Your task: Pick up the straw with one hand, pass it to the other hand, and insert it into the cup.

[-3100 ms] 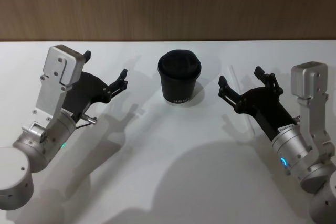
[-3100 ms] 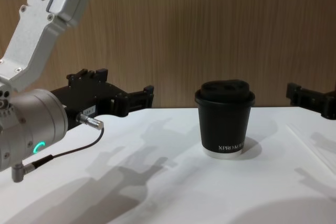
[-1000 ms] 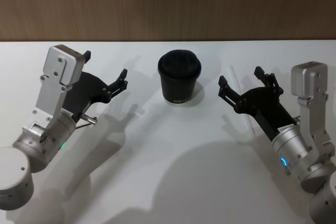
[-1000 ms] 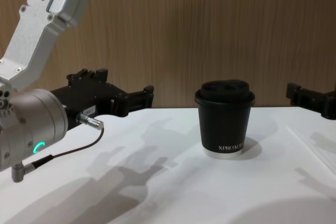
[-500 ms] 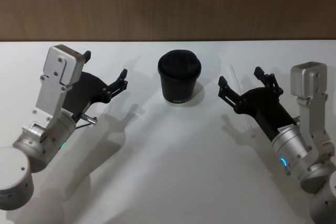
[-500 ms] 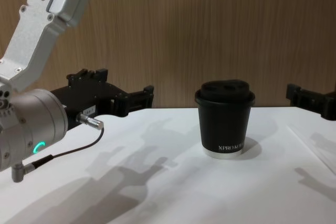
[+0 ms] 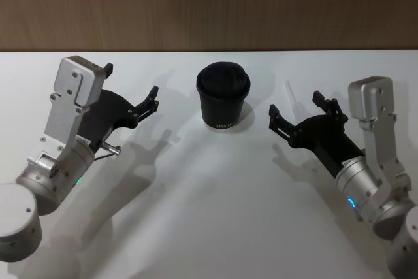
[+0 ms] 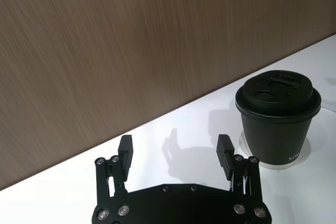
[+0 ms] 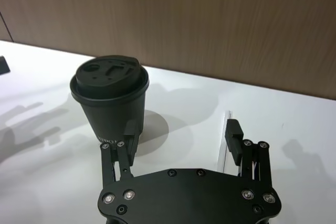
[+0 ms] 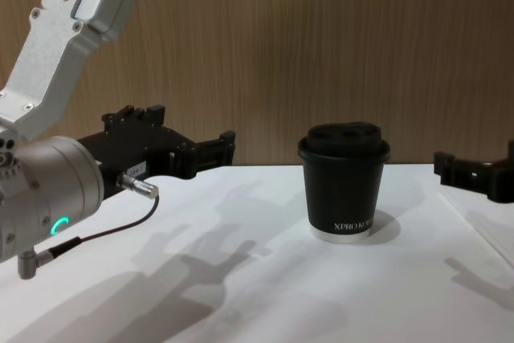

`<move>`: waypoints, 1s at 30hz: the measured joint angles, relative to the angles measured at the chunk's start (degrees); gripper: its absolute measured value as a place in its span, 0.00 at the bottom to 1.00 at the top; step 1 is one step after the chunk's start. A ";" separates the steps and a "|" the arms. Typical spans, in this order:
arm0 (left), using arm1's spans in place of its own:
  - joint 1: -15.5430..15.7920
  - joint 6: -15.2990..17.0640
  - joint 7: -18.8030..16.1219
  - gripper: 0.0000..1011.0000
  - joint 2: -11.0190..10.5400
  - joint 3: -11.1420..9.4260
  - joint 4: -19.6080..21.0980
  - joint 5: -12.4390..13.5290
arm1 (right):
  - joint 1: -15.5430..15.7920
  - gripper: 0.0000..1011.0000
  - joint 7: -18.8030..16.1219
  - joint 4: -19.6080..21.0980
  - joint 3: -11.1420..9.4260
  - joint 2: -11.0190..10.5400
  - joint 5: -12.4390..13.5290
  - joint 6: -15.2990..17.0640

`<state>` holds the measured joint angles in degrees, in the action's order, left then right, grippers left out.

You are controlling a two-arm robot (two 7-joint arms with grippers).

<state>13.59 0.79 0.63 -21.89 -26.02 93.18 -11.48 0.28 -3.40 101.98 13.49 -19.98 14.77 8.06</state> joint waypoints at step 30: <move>0.00 0.00 0.00 0.99 0.00 0.00 0.00 0.00 | -1.44 0.99 -0.30 -2.57 -0.42 -0.10 -2.31 5.76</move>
<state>13.59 0.80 0.63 -21.89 -26.02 93.18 -11.48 -1.16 -3.69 99.41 13.07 -20.08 12.47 13.82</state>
